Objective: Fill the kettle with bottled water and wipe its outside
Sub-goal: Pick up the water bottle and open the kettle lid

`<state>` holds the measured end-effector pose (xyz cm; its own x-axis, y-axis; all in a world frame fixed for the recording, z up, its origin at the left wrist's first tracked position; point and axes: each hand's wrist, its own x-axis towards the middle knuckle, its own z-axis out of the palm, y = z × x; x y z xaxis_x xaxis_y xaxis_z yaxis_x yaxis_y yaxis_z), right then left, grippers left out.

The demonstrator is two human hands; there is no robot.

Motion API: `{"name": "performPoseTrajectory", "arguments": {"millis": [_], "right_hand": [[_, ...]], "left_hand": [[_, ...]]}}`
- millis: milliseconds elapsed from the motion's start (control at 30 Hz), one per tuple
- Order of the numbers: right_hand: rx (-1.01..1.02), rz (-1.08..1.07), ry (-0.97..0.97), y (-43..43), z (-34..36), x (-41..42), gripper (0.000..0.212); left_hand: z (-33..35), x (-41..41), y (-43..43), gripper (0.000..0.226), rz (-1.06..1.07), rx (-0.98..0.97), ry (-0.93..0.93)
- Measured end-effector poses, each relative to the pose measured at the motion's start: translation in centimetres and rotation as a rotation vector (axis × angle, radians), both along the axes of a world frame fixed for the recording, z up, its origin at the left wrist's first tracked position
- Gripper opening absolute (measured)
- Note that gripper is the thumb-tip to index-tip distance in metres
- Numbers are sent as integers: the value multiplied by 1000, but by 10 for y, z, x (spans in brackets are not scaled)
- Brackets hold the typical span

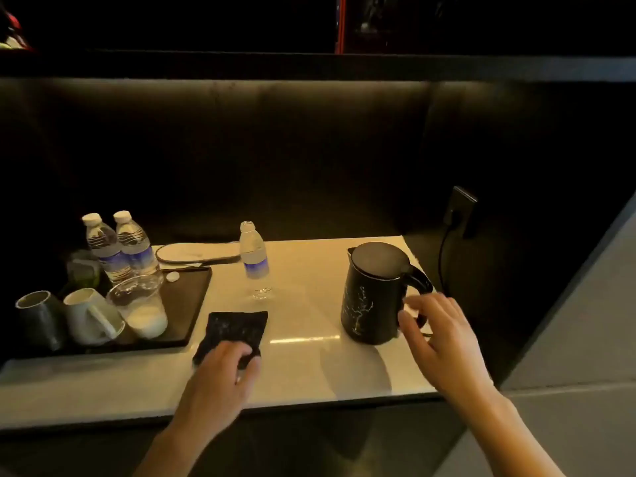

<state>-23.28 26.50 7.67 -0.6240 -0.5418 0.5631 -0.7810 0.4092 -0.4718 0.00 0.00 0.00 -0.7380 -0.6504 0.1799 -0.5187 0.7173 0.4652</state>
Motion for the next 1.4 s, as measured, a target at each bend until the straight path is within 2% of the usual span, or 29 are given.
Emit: {"name": "performPoseTrajectory", "arguments": {"millis": [133,300,400,500,700,767,900,1133,1400], "right_hand": [[7,-120,-12,-26,0,-65,53],[85,31,-156,-49,-24,-114,79],[29,94,-184,-55,-33,-126,75],[-16,167,-212,-55,-38,-138,69],[-105,343,-205,-52,-36,-164,52],[-147,380,-278,-54,-36,-171,41],[-185,403,-460,-60,-30,-181,36],[-329,273,-651,-69,-33,-181,27],[-455,122,-825,-61,-54,-179,54]], "left_hand": [[19,-57,-32,40,132,140,83],[36,-114,-62,77,371,108,142],[40,-135,-82,97,443,127,219],[40,-151,-101,105,457,211,272],[36,-176,-123,94,406,479,442],[35,-183,-127,94,386,540,529],[29,-199,-133,91,410,576,641],[15,-220,-138,74,516,558,779],[8,-218,-132,68,469,476,804]]}}
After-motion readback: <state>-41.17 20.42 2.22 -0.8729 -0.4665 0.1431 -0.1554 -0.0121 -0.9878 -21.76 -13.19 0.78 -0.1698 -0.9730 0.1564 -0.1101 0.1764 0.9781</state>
